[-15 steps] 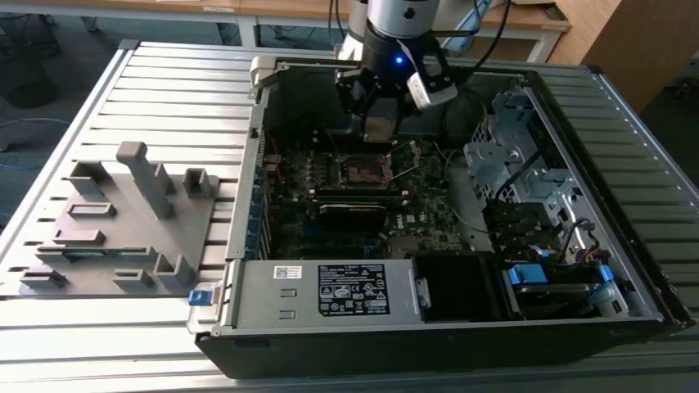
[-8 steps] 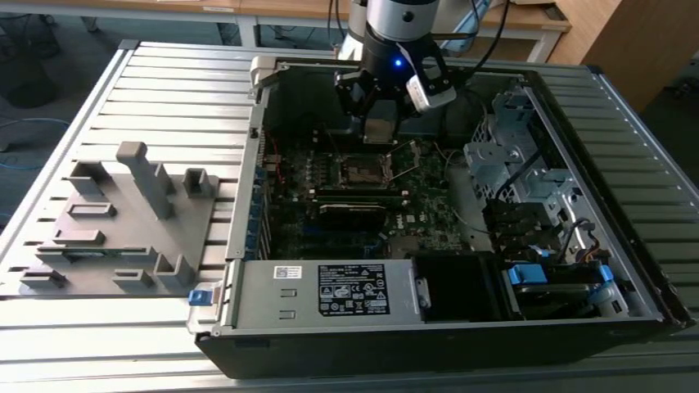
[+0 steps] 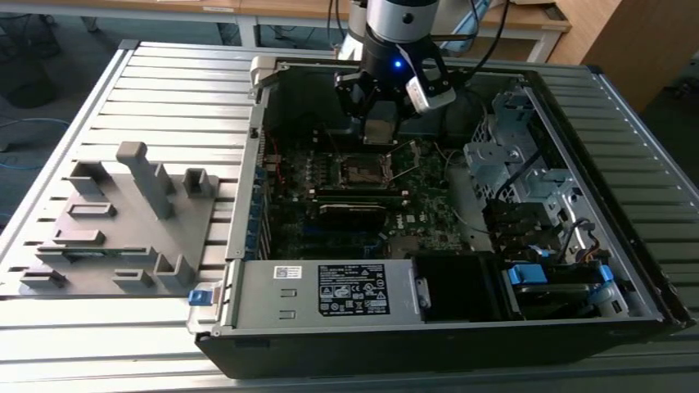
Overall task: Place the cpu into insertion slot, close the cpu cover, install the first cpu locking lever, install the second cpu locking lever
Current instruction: 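Place the cpu into insertion slot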
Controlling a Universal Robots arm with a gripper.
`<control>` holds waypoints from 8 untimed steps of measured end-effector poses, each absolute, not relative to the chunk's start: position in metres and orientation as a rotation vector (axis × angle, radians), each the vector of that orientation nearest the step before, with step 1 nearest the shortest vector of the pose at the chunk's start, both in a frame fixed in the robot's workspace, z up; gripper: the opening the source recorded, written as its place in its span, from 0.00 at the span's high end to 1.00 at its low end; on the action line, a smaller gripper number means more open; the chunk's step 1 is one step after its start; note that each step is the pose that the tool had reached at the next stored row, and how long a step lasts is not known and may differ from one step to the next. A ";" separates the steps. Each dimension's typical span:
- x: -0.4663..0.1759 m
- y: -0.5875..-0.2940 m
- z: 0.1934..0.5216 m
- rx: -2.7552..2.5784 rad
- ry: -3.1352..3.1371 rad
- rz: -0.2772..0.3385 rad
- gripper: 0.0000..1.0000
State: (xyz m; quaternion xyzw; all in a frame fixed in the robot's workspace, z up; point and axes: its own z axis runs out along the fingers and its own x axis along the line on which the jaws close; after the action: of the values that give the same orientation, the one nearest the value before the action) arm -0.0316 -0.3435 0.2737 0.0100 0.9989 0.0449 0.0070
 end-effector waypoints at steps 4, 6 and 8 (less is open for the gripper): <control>-0.032 -0.343 0.274 0.031 3.124 0.141 0.46; -0.032 -0.343 0.273 0.031 3.124 0.141 0.46; -0.032 -0.343 0.272 0.031 3.124 0.141 0.46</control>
State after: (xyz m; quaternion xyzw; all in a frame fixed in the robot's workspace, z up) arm -0.0316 -0.3435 0.2723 0.0100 0.9989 0.0451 0.0072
